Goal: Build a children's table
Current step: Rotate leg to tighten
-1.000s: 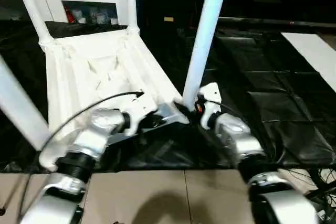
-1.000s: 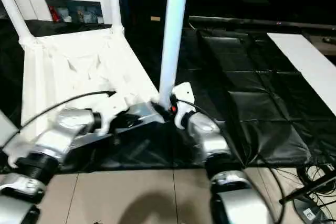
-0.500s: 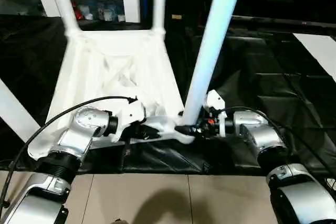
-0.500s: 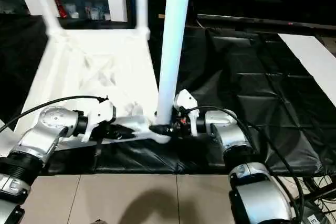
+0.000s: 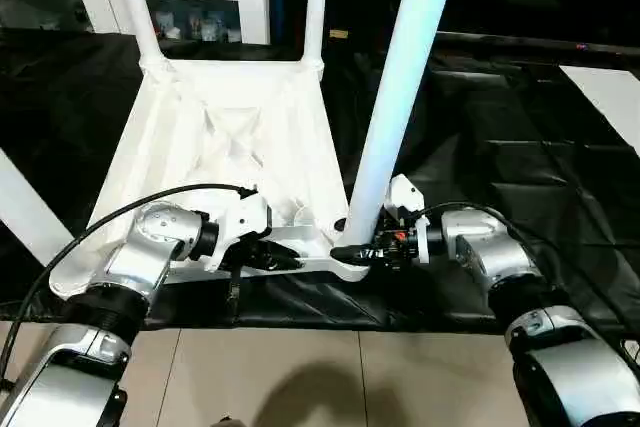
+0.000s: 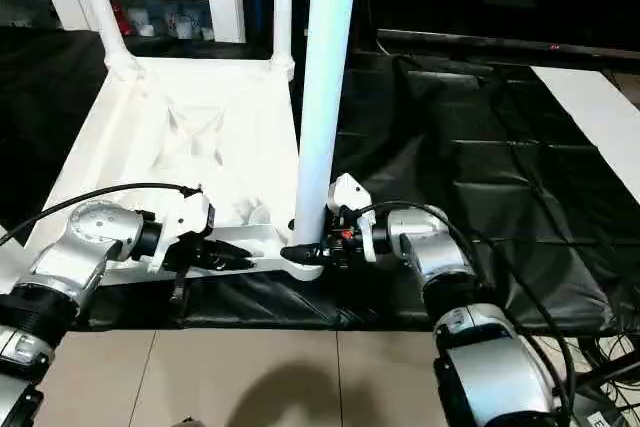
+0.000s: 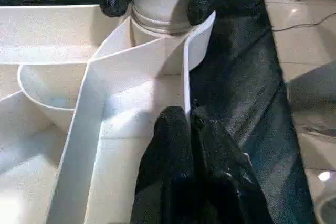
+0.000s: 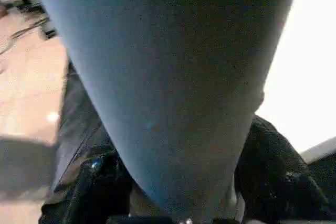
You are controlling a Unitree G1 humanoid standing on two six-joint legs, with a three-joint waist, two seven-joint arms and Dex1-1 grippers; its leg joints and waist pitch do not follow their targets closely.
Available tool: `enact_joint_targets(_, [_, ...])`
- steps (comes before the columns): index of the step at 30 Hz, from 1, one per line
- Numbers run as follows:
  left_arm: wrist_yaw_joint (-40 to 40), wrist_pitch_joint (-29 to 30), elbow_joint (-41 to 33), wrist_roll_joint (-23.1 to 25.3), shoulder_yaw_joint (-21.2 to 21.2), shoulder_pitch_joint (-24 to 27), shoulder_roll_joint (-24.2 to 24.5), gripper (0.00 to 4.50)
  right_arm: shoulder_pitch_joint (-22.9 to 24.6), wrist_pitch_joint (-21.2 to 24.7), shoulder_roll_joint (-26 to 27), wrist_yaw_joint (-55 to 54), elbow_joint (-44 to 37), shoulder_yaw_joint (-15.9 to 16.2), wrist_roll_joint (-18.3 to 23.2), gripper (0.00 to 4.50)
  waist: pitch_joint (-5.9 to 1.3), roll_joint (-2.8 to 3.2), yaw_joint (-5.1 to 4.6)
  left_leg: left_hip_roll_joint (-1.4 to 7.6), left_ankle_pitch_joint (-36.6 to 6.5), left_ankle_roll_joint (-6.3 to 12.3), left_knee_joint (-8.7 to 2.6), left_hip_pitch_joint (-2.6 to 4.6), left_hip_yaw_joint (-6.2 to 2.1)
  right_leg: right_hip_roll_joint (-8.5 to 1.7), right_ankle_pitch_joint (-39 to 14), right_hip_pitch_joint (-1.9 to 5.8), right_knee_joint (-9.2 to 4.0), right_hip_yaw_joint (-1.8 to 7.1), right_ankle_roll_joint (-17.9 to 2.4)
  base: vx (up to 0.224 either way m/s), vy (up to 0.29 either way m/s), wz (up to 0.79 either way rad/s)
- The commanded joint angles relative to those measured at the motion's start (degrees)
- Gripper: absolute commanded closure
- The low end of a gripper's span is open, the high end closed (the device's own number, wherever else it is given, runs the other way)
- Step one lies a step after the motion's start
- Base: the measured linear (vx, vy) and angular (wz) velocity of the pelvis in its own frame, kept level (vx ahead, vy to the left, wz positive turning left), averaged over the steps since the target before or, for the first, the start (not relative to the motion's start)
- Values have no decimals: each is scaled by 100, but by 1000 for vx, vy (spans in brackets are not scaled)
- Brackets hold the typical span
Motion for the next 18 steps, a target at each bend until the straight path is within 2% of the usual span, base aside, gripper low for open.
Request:
enact_joint_targets(1, [837, 365, 51, 191, -22, -17, -304, 450, 249, 232, 408, -733, 76, 15, 112, 217, -254, 21, -3, 208, -1264, 165, -385, 47, 0, -380, -1218, 205, -520, 346, -1254, 0, 0, 0])
enact_joint_targets(3, [1032, 519, -73, 238, -47, 32, -434, 450, 349, 211, 550, -1338, 64, -48, 53, 218, -237, 22, -11, 203, -1490, 42, -404, 82, -21, -400, -1721, 162, -582, 364, -1118, 0, 0, 0])
enact_joint_targets(4, [1185, 657, -165, 266, -65, 65, -551, 450, 425, 231, 675, -1663, 38, -90, 45, 218, -225, 17, -24, 204, -1543, 2, -420, 66, -34, -403, -1878, 169, -598, 362, -1051, 0, 0, 0])
enact_joint_targets(5, [1185, 657, -165, 266, -65, 65, -551, 450, 425, 231, 675, -1663, 38, -90, 45, 218, -224, 5, -44, 199, -1598, -50, -442, 32, -61, -402, -2147, 189, -616, 346, -900, 0, 0, 0])
enact_joint_targets(8, [1679, 1004, -292, 333, -113, 75, -957, 450, 444, 265, 1123, -2875, 202, -261, -5, 219, -235, 13, -121, 194, -1698, -97, -451, 32, -78, -388, -2172, 166, -640, 340, -845, 0, 0, 0])
enact_joint_targets(9, [1931, 1104, -261, 377, -133, 30, -1171, 450, 353, 264, 1357, -3485, 361, -349, -26, 219, -241, 48, -141, 188, -1731, -119, -454, 37, -77, -380, -2127, 151, -639, 343, -853, 0, 0, 0])
enact_joint_targets(10, [1931, 1104, -261, 377, -133, 30, -1171, 450, 353, 264, 1357, -3485, 361, -349, -26, 219, -235, 35, -162, 192, -1755, -148, -460, 35, -80, -384, -2137, 141, -645, 345, -850, 0, 0, 0])
enact_joint_targets(13, [2279, 1188, -81, 455, -212, -120, -1547, 450, 82, 256, 1832, -4550, 672, -398, -162, 219, -223, 22, -222, 155, -2105, -203, -452, 65, -104, -385, -2653, 98, -718, 329, -689, 0, 0, 0])
enact_joint_targets(14, [2279, 1188, -81, 455, -212, -120, -1547, 450, 82, 256, 1832, -4550, 672, -398, -162, 219, -227, 20, -229, 149, -2132, -194, -453, 70, -105, -380, -2667, 95, -726, 334, -663, 0, 0, 0])
enact_joint_targets(15, [2294, 1123, 46, 515, -275, -205, -1562, 450, -69, 243, 2054, -4737, 750, -362, -216, 219, -231, 75, -224, 154, -2194, -157, -460, 70, -114, -381, -2579, 95, -725, 339, -656, 0, 0, 0])
enact_joint_targets(16, [2294, 1123, 46, 515, -275, -205, -1562, 450, -69, 243, 2054, -4737, 750, -362, -216, 219, -225, 50, -245, 146, -2222, -147, -463, 64, -105, -367, -2572, 78, -739, 340, -643, 0, 0, 0])
enact_joint_targets(18, [2303, 1097, 72, 565, -292, -232, -1509, 450, -88, 145, 2139, -4520, 700, -338, -168, 219, -226, 52, -249, 150, -2372, -120, -470, 64, -118, -372, -2663, 79, -752, 332, -593, 0, 0, 0])
